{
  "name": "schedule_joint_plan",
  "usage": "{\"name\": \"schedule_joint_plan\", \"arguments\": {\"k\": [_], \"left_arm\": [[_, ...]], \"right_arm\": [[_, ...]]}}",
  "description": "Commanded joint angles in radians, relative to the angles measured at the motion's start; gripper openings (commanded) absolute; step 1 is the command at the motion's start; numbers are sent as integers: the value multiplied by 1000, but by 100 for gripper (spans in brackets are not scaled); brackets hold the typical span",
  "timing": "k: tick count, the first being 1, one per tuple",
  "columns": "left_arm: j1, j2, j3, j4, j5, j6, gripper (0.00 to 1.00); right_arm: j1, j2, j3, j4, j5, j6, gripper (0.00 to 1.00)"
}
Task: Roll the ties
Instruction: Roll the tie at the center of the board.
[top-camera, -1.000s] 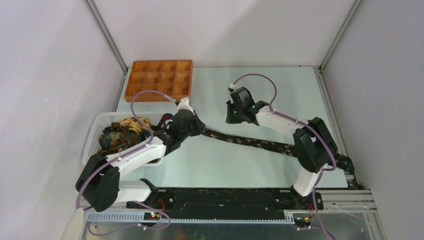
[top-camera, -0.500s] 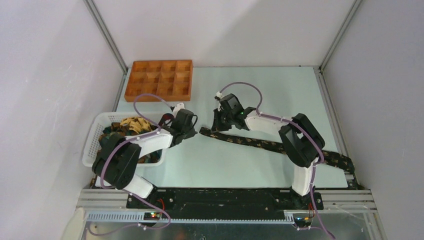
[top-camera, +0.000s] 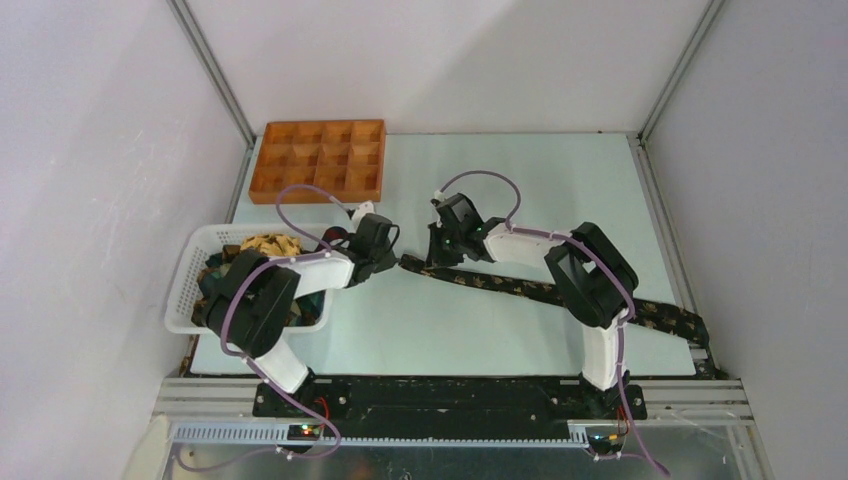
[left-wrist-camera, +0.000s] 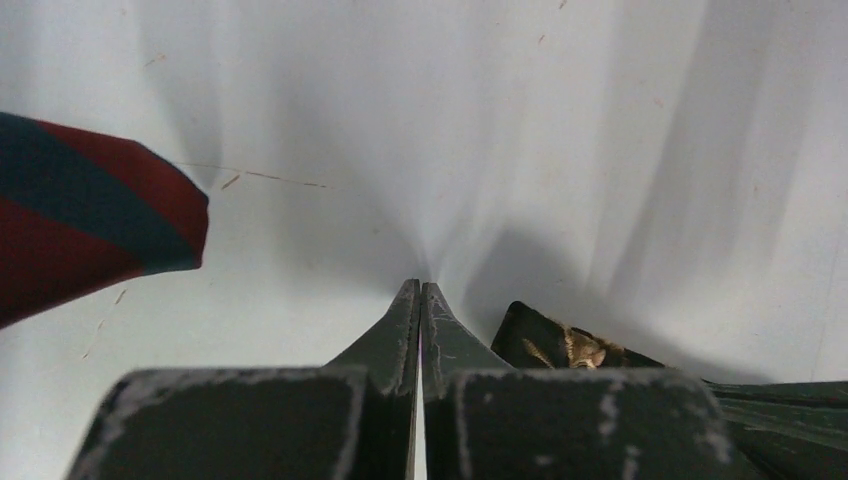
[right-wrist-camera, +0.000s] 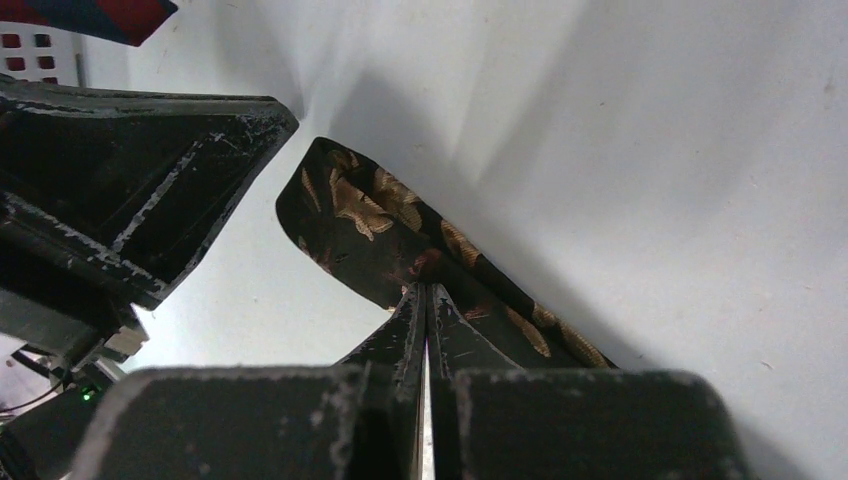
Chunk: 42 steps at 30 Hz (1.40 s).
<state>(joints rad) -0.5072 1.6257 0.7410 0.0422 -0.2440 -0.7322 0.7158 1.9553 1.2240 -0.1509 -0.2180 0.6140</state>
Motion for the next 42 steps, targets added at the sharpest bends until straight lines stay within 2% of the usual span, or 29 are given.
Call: {"name": "schedule_joint_plan", "arguments": {"k": [1, 16, 33, 42], "left_arm": [[5, 27, 23, 46, 33, 22, 0], [5, 30, -52, 183, 185, 34, 0], [8, -36, -77, 136, 125, 18, 0], [32, -58, -128, 145, 147, -15, 0]], "right_arm": [[5, 38, 23, 34, 27, 3, 0], [6, 78, 23, 47, 18, 4, 0], [11, -133, 23, -63, 108, -24, 0], [25, -89, 23, -124, 190, -18, 0]]}}
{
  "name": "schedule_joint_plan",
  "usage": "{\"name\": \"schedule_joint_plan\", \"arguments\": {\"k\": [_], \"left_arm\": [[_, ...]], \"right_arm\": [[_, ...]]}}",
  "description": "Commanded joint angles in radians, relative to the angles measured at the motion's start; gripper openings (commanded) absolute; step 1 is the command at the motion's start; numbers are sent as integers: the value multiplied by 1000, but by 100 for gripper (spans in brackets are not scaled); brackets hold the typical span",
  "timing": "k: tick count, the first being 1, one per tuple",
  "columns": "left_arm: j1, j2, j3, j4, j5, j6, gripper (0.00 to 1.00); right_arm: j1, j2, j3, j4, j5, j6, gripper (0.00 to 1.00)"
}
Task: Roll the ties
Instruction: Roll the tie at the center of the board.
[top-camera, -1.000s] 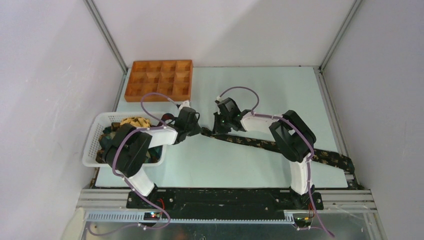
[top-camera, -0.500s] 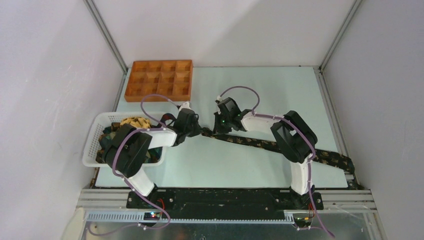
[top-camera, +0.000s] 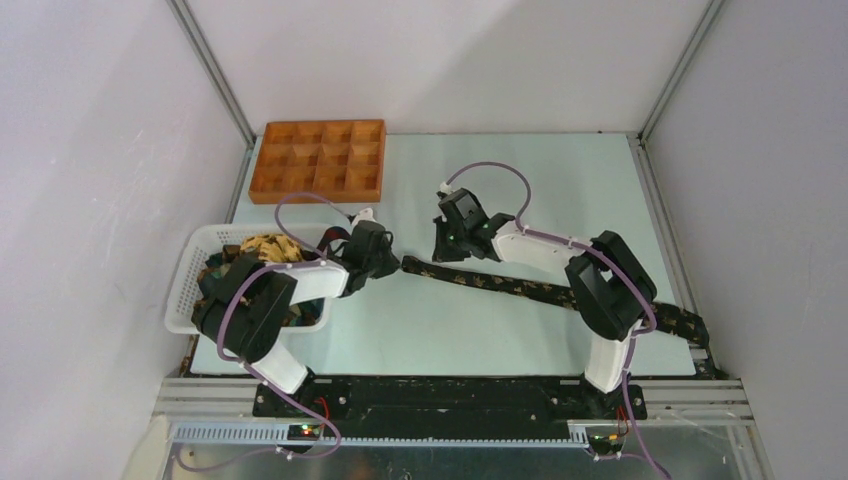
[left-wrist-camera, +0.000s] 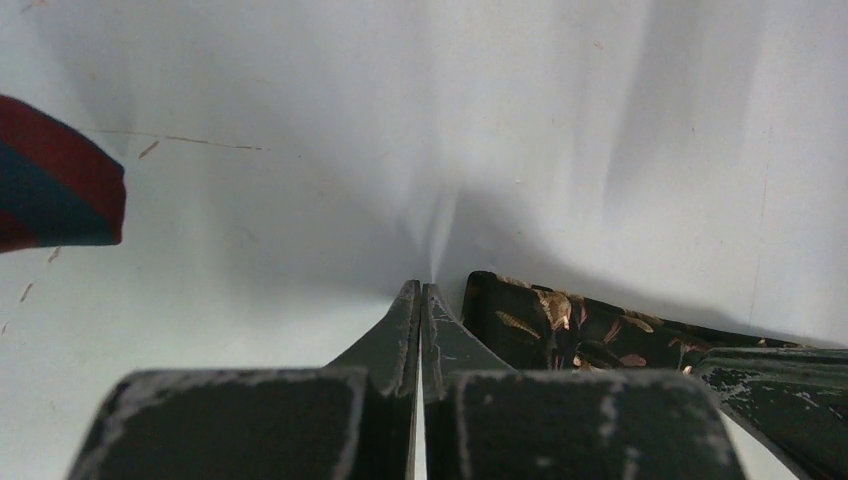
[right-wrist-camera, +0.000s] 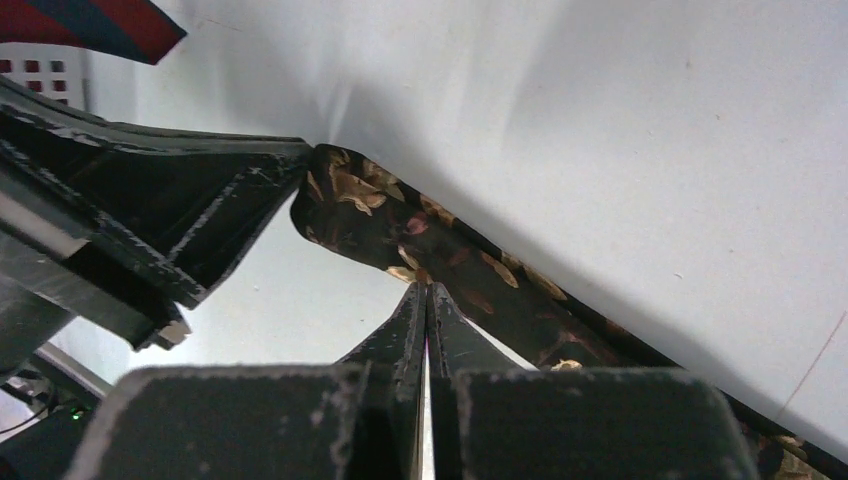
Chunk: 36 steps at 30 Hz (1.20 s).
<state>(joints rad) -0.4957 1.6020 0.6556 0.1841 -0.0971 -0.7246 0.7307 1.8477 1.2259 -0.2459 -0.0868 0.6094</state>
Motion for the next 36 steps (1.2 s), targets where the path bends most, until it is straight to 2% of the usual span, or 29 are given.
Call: {"name": "schedule_joint_plan", "arguments": {"k": [1, 14, 36], "left_arm": [[25, -33, -51, 11, 9, -30, 0], [32, 32, -93, 155, 120, -47, 0], [33, -81, -52, 188, 190, -90, 0]], "right_arm": [[12, 25, 21, -31, 64, -11, 0], [12, 92, 22, -7, 27, -8, 0], [19, 136, 21, -29, 21, -8, 0]]}}
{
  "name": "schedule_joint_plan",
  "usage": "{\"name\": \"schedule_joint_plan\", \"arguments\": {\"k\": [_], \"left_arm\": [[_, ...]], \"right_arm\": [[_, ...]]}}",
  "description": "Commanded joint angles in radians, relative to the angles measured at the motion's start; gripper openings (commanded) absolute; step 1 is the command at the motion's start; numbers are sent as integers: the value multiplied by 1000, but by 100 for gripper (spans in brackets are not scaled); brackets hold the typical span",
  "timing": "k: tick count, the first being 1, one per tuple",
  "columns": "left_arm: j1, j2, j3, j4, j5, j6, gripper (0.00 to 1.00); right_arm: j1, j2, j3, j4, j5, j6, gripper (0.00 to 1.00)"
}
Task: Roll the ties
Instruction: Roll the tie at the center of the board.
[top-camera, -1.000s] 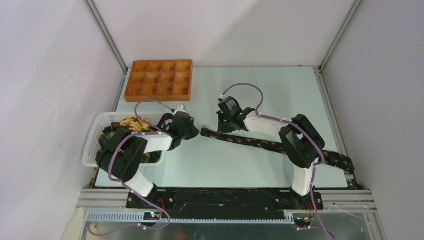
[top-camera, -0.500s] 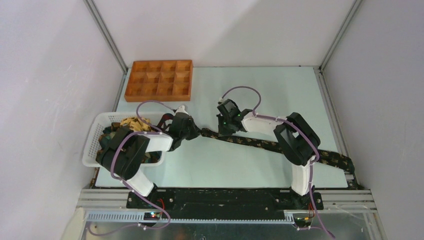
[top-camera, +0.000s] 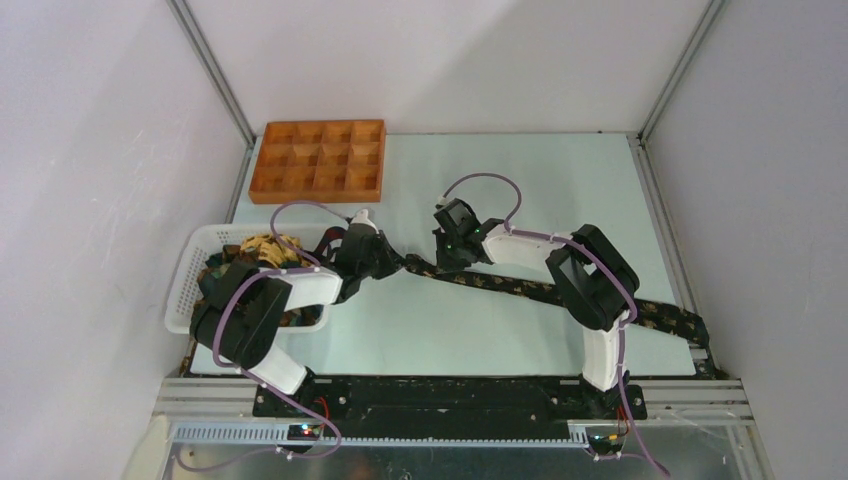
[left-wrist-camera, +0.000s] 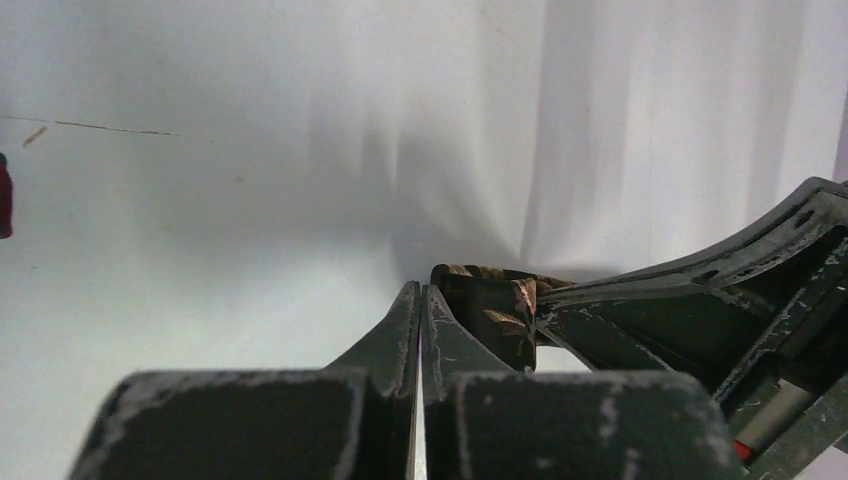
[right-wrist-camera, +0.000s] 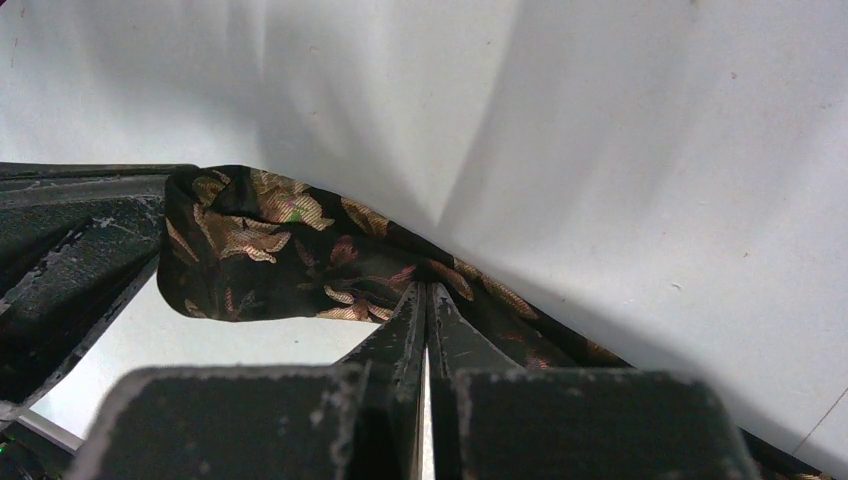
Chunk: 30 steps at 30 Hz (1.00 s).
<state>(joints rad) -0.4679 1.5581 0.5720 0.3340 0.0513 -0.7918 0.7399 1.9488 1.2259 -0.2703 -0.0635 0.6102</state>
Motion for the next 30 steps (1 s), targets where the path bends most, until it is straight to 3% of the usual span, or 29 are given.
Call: {"name": "schedule_joint_plan", "arguments": {"k": [1, 18, 30], "left_arm": [[5, -38, 35, 41, 51, -24, 0], [-19, -26, 52, 185, 186, -42, 0], [-34, -19, 21, 218, 182, -55, 0]], "right_arm": [[11, 37, 21, -4, -3, -8, 0], [8, 15, -13, 68, -58, 6, 0], [0, -97, -80, 152, -36, 19, 0]]}}
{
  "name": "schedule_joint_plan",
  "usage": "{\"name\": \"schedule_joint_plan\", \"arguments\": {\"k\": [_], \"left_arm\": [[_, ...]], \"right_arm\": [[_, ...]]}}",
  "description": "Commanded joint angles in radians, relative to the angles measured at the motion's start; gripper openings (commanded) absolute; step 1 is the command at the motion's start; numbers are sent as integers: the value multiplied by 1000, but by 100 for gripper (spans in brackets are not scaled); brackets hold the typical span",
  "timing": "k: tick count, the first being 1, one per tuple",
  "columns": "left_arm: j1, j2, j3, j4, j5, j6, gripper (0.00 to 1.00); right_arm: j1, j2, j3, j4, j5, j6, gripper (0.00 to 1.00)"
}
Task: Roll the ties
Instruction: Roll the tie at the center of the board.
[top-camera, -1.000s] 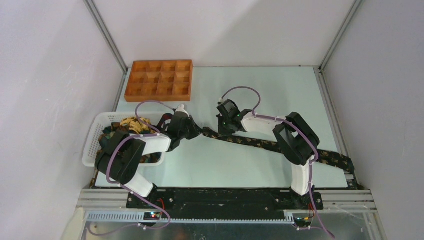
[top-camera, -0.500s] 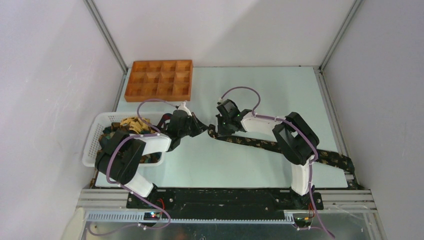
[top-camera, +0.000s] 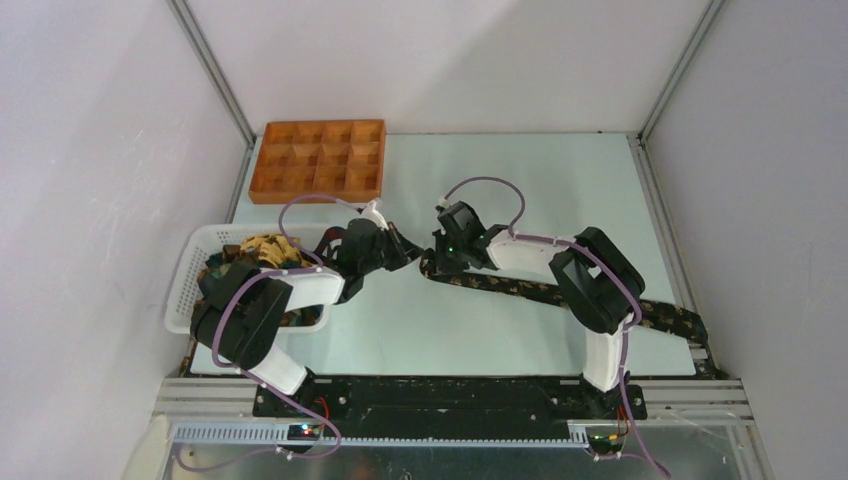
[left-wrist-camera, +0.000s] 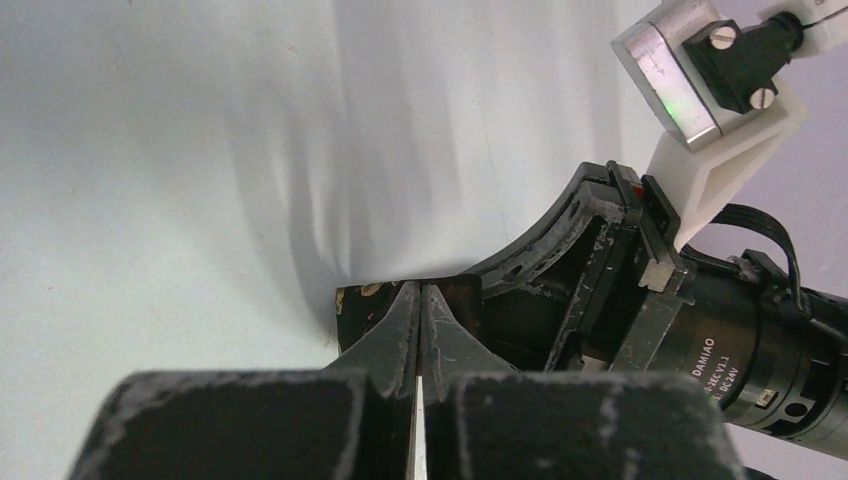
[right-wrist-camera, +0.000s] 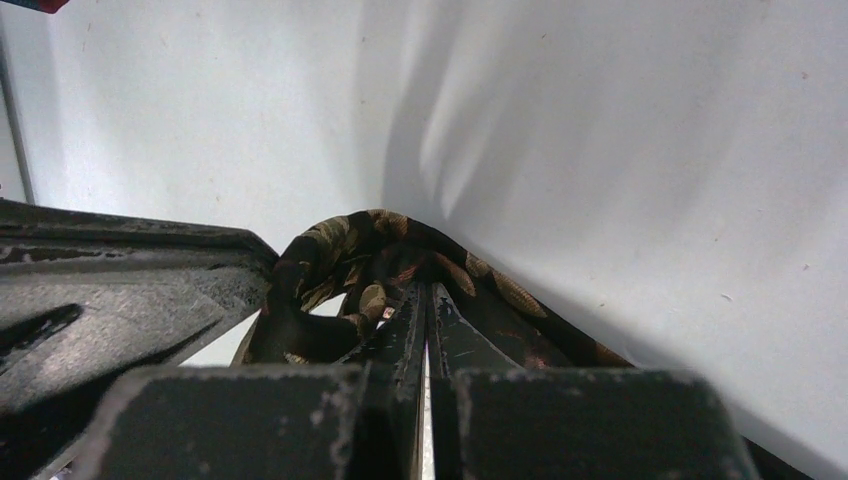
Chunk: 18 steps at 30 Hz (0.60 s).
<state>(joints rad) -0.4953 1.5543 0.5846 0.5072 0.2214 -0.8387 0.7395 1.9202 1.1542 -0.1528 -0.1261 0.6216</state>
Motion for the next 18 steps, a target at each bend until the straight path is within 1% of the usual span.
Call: {"name": "schedule_joint_plan", "arguments": {"k": [1, 5, 10, 18], "left_arm": [[-6, -15, 7, 46, 10, -8, 0], [-6, -17, 4, 44, 9, -5, 0], [-7, -23, 2, 38, 8, 1, 0], [-6, -31, 0, 28, 1, 6, 0]], "right_arm": [[1, -72, -11, 29, 45, 8, 0], [-1, -112, -39, 29, 102, 17, 0], [-7, -156, -64, 47, 108, 28, 0], [-24, -153, -85, 138, -5, 66, 0]]}}
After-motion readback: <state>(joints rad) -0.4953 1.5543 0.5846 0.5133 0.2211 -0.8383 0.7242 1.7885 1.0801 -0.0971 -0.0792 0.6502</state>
